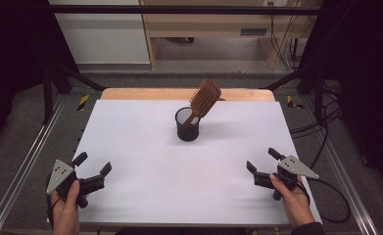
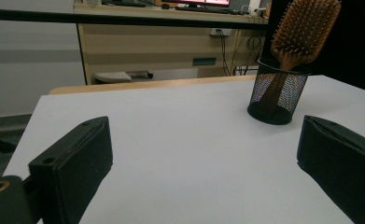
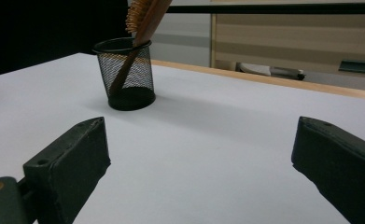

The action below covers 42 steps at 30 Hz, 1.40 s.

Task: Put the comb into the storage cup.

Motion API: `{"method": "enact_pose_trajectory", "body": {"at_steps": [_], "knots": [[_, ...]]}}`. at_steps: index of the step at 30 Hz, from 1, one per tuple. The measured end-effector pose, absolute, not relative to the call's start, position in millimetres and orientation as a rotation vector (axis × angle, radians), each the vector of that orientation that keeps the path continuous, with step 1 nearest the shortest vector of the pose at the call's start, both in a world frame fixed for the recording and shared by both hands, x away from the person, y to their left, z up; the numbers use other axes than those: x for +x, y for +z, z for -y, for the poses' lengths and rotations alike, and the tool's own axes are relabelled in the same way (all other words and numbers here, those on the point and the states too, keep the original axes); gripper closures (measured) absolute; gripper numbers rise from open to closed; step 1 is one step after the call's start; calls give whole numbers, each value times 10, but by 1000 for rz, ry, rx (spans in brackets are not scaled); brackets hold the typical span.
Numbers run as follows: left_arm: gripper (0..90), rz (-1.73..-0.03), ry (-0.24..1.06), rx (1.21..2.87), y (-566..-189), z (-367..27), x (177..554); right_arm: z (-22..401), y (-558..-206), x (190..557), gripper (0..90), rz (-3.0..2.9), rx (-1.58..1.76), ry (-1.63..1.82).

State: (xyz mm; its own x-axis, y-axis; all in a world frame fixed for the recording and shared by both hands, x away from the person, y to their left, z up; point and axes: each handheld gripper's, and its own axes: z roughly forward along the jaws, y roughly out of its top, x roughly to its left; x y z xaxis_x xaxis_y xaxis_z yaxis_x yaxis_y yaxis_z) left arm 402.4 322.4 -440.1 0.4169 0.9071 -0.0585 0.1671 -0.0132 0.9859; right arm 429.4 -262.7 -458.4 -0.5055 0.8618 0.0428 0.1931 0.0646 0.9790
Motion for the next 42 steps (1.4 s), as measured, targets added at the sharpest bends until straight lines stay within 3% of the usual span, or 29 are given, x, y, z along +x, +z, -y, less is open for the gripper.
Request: {"method": "enact_pose_trajectory", "body": {"at_steps": [42], "knots": [[36, -968, 748, 1478, -4399, -3161, 4033, 2230, -4663, 4502, 45, -1892, 1009, 1497]]}}
